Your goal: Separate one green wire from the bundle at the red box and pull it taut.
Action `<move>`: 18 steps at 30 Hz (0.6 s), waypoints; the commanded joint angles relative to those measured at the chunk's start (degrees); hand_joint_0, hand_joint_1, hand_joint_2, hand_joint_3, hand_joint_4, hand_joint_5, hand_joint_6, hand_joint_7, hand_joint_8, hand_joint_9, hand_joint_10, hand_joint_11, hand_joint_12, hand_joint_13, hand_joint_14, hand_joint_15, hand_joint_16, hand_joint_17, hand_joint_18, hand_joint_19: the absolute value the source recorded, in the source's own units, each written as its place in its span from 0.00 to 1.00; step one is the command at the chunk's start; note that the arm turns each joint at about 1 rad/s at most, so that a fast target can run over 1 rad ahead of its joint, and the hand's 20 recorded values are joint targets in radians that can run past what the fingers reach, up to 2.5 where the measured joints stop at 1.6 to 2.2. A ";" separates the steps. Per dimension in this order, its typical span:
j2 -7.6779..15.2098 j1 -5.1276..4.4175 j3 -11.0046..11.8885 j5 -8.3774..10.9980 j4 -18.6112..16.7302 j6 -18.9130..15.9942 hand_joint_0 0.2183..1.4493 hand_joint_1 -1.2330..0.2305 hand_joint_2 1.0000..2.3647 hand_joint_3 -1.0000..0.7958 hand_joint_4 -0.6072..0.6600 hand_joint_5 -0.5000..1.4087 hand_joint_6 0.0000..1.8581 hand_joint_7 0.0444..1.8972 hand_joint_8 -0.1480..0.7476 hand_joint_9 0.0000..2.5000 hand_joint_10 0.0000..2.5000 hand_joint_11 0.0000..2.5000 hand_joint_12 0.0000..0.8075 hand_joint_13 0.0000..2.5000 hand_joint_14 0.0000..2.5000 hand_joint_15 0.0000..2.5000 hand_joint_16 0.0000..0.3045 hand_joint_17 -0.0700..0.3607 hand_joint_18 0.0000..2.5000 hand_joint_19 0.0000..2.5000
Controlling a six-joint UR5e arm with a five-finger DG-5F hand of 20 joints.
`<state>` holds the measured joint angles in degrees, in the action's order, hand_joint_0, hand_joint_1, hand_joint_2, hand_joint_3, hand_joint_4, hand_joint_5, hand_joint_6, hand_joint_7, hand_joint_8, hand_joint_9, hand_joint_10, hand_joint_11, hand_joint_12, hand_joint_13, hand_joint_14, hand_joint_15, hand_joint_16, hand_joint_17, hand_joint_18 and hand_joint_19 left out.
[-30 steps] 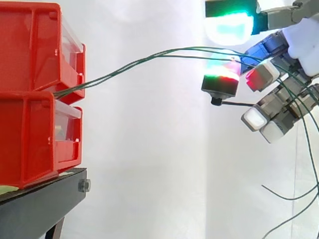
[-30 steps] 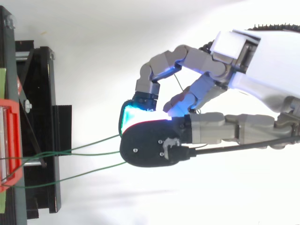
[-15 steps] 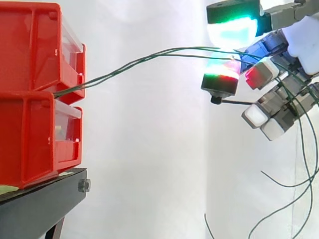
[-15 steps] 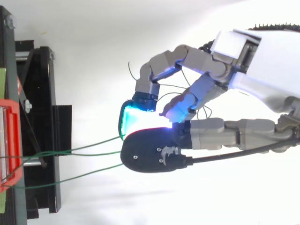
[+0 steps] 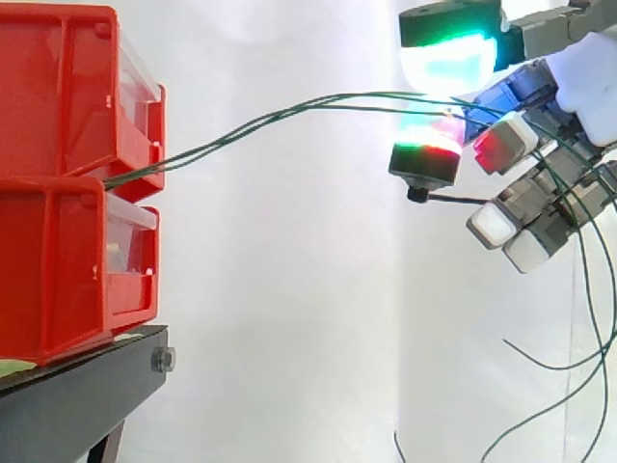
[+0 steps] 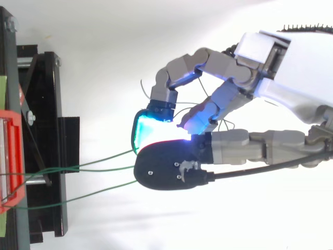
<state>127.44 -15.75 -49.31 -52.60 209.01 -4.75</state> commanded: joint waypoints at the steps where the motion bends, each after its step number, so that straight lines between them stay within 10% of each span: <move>1: 0.01 0.01 0.00 0.04 -0.01 -0.08 0.28 0.38 0.01 0.34 0.53 0.19 0.49 0.50 0.43 0.48 0.01 0.35 0.43 0.33 0.01 0.23 0.16 0.42 0.25 0.23; 18: 0.01 0.01 -0.17 0.04 -0.01 -0.08 0.31 0.39 0.01 0.42 0.52 0.20 0.49 0.54 0.45 0.49 0.01 0.35 0.46 0.32 0.01 0.22 0.17 0.43 0.25 0.22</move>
<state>127.44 -15.74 -49.45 -52.56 209.00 -4.83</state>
